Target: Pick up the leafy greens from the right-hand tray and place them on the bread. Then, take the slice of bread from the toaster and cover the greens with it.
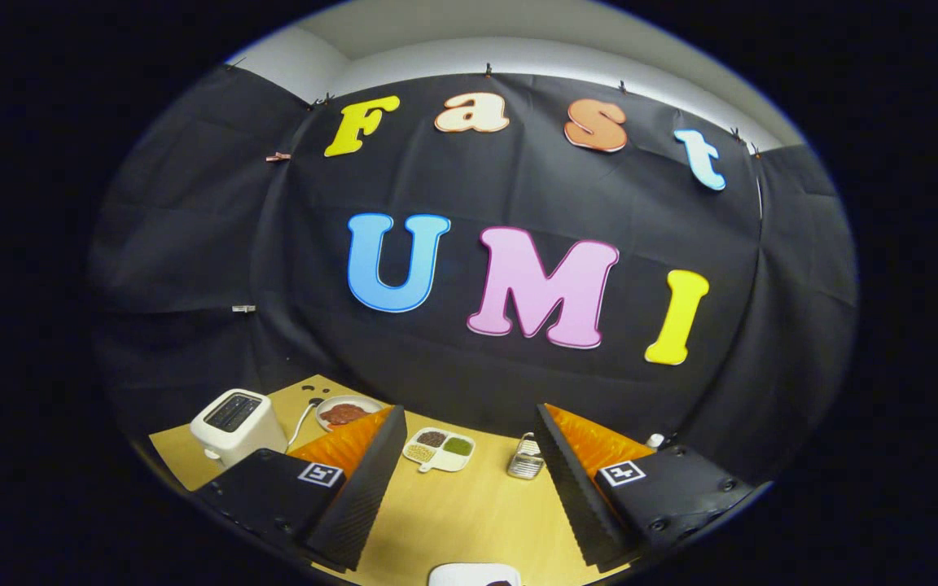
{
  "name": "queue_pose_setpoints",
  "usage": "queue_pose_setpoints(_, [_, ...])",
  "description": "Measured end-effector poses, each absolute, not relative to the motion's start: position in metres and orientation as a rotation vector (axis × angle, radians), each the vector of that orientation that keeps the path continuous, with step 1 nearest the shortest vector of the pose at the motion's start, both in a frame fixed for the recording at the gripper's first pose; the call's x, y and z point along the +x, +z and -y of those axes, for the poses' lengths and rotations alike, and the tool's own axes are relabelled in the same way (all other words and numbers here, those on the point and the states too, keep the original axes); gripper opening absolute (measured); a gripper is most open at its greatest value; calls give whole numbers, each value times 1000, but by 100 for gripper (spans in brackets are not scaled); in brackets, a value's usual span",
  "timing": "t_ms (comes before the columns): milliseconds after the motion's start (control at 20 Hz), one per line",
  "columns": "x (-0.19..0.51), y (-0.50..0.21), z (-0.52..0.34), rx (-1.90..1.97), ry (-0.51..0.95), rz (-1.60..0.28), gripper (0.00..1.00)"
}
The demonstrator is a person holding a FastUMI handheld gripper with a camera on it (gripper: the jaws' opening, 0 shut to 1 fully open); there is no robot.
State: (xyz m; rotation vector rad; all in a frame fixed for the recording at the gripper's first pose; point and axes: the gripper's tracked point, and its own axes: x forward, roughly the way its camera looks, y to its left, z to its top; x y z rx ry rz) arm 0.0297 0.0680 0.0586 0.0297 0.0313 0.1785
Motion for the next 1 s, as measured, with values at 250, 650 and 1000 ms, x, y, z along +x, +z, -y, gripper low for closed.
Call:
queue_pose_setpoints(250, [19,81,-40,-17,135,57,98])
queue_pose_setpoints(650, [19,66,-46,-11,158,36,98])
queue_pose_setpoints(1000, [19,59,-45,22,155,20,98])
